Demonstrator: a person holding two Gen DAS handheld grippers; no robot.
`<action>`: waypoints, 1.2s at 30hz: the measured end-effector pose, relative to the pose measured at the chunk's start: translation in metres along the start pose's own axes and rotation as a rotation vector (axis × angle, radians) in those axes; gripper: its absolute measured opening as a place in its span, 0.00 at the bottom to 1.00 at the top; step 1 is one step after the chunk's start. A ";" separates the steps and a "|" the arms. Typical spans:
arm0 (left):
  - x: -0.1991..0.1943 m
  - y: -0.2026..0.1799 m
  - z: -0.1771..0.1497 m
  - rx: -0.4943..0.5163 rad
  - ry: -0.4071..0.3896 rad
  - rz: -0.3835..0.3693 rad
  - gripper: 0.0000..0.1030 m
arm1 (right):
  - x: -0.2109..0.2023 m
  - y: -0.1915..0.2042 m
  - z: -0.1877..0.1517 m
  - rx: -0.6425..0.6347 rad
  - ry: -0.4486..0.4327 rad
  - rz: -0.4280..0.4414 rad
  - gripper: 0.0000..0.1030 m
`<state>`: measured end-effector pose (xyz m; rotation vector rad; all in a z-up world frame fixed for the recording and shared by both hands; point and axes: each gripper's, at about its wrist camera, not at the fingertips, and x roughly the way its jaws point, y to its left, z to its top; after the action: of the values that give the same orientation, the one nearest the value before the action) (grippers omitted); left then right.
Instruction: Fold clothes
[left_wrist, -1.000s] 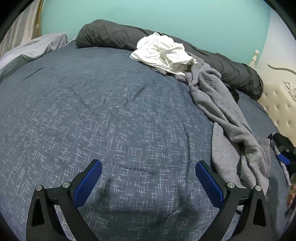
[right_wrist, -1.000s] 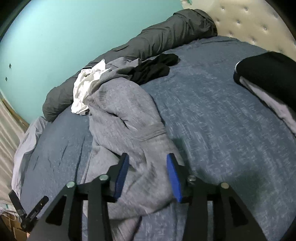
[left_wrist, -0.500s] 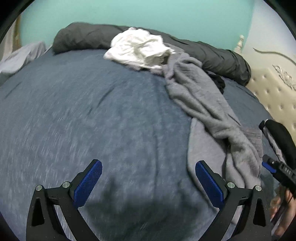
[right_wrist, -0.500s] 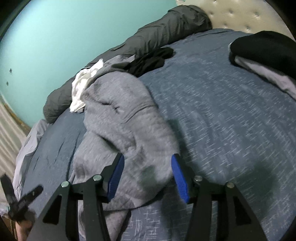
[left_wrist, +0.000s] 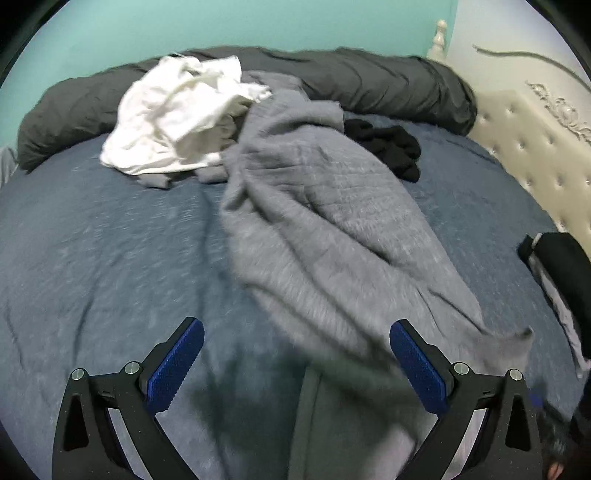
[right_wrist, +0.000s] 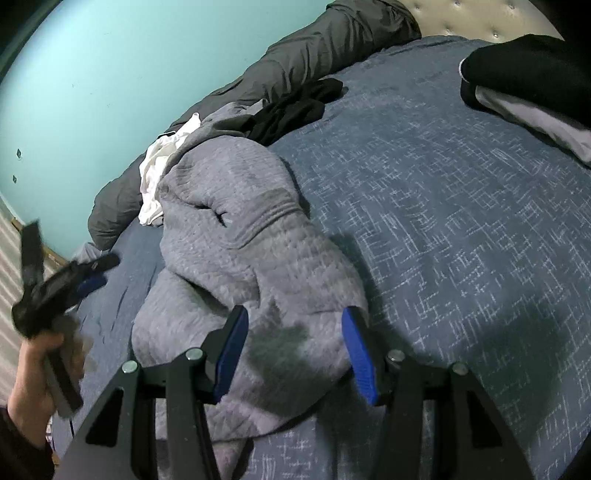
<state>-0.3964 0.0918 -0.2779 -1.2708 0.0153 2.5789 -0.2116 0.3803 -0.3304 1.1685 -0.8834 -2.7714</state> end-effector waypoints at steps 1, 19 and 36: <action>0.010 -0.002 0.006 -0.005 0.013 -0.003 0.99 | 0.002 -0.001 0.001 -0.005 0.004 0.001 0.52; 0.076 -0.012 0.039 -0.043 0.094 -0.046 0.54 | 0.014 -0.011 0.005 0.027 0.031 0.050 0.52; 0.005 0.007 0.019 0.042 0.037 -0.057 0.05 | 0.016 -0.012 0.006 0.025 0.034 0.053 0.52</action>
<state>-0.4153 0.0885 -0.2709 -1.2854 0.0396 2.4933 -0.2252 0.3896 -0.3433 1.1738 -0.9344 -2.6983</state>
